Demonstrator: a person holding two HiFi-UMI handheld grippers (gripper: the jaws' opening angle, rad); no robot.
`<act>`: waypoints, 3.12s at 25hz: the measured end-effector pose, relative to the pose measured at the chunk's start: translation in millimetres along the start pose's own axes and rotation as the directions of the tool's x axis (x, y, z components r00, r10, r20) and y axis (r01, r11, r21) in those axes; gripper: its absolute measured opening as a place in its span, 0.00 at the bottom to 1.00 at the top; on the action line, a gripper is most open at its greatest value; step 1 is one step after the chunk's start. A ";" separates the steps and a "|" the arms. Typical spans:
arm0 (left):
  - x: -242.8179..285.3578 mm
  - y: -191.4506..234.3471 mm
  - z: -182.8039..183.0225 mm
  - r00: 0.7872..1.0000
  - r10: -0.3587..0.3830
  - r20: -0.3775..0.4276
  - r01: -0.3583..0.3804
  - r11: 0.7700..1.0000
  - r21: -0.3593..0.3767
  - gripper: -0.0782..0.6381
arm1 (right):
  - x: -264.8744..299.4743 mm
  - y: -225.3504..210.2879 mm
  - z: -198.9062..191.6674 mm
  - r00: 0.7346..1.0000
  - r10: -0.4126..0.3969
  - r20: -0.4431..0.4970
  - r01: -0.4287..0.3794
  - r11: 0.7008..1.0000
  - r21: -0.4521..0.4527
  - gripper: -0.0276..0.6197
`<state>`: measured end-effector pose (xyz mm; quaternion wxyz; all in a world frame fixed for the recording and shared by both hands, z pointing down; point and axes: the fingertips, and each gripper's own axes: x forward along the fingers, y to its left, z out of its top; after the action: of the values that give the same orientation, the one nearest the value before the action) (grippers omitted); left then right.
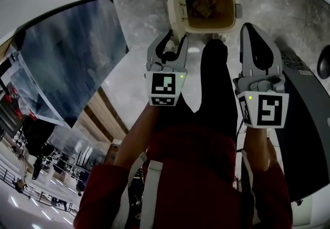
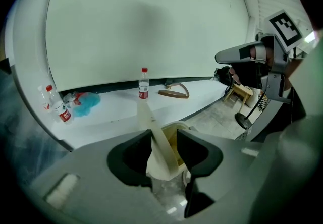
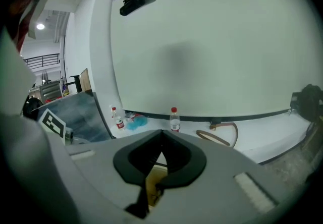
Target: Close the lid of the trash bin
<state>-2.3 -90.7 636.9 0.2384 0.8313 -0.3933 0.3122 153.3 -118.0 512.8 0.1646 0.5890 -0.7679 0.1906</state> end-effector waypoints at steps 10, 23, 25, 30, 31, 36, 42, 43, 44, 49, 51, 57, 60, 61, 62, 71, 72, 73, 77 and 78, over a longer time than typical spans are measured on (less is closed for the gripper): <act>33.8 -54.4 8.5 0.995 -0.101 -0.017 0.102 0.992 0.070 0.33 | -13.4 -37.5 -24.1 0.998 -0.060 -0.034 0.059 0.998 -0.005 0.04; 102.2 -123.4 -1.6 0.975 -0.196 -0.103 0.209 0.968 0.139 0.33 | -35.5 -108.8 -71.0 0.985 -0.152 -0.084 0.159 0.983 0.091 0.04; 113.8 -130.6 -6.3 0.971 -0.206 -0.119 0.223 0.964 0.144 0.33 | -38.1 -117.5 -82.5 0.984 -0.154 -0.095 0.162 0.983 0.085 0.05; 143.8 -147.5 -20.3 0.960 -0.232 -0.155 0.256 0.952 0.166 0.33 | -32.1 -132.7 -106.6 0.981 -0.152 -0.120 0.166 0.980 0.108 0.04; 149.5 -150.7 -23.1 0.958 -0.237 -0.163 0.265 0.949 0.173 0.33 | -30.9 -135.2 -111.5 0.980 -0.152 -0.127 0.166 0.980 0.109 0.04; 175.5 -163.4 -39.8 0.944 -0.262 -0.203 0.301 0.934 0.193 0.33 | -26.6 -146.0 -137.7 0.976 -0.151 -0.159 0.170 0.979 0.113 0.05; 205.5 -172.0 -59.9 0.931 -0.277 -0.240 0.323 0.929 0.182 0.33 | -17.3 -153.6 -159.4 0.973 -0.146 -0.177 0.175 0.971 0.163 0.04; 210.3 -173.3 -63.4 0.928 -0.280 -0.247 0.327 0.928 0.180 0.33 | -17.0 -155.5 -163.5 0.972 -0.147 -0.181 0.178 0.969 0.171 0.05; 214.6 -174.1 -66.8 0.925 -0.282 -0.254 0.332 0.926 0.178 0.33 | -17.2 -157.5 -168.3 0.972 -0.148 -0.184 0.180 0.968 0.173 0.04; 229.3 -176.2 -78.9 0.922 -0.282 -0.265 0.336 0.923 0.189 0.33 | -12.7 -165.7 -190.5 0.968 -0.150 -0.200 0.188 0.964 0.185 0.05; 233.7 -176.5 -83.0 0.920 -0.285 -0.269 0.339 0.923 0.182 0.33 | -10.6 -166.9 -197.3 0.966 -0.154 -0.207 0.195 0.961 0.195 0.05; 245.6 -175.5 -88.9 0.924 -0.278 -0.263 0.332 0.924 0.192 0.33 | -9.7 -167.0 -217.3 0.967 -0.142 -0.211 0.181 0.966 0.182 0.04; 248.8 -176.8 -89.0 0.929 -0.271 -0.253 0.327 0.921 0.213 0.33 | -5.5 -165.0 -220.0 0.965 -0.141 -0.222 0.187 0.961 0.204 0.05; 249.4 -176.9 -89.2 0.930 -0.270 -0.251 0.325 0.922 0.212 0.33 | -3.8 -164.0 -219.5 0.965 -0.142 -0.223 0.190 0.959 0.211 0.04; 249.9 -176.7 -89.5 0.931 -0.266 -0.250 0.320 0.924 0.207 0.33 | -2.8 -163.0 -219.2 0.965 -0.141 -0.222 0.189 0.959 0.213 0.04; 255.5 -176.4 -94.2 0.928 -0.235 -0.289 0.284 0.949 0.140 0.29 | -4.2 -160.9 -216.2 0.967 -0.135 -0.218 0.181 0.961 0.209 0.05; 255.5 -177.2 -94.1 0.928 -0.236 -0.288 0.285 0.948 0.140 0.29 | -4.8 -160.6 -215.9 0.967 -0.134 -0.218 0.180 0.962 0.207 0.05; 255.5 -177.4 -93.9 0.929 -0.236 -0.286 0.285 0.948 0.140 0.29 | -5.4 -160.2 -215.9 0.967 -0.133 -0.218 0.178 0.963 0.204 0.04; 255.8 -176.0 -93.5 0.932 -0.230 -0.280 0.280 0.948 0.153 0.29 | -6.8 -159.0 -214.9 0.968 -0.132 -0.214 0.175 0.965 0.198 0.05; 255.6 -176.5 -93.6 0.932 -0.229 -0.279 0.280 0.947 0.158 0.29 | -8.1 -159.5 -215.1 0.968 -0.132 -0.213 0.174 0.966 0.193 0.05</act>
<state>235.1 -57.9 855.7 0.2436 0.8471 -0.2149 0.4207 315.7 -43.7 712.6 0.1914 0.6388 -0.6753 0.3150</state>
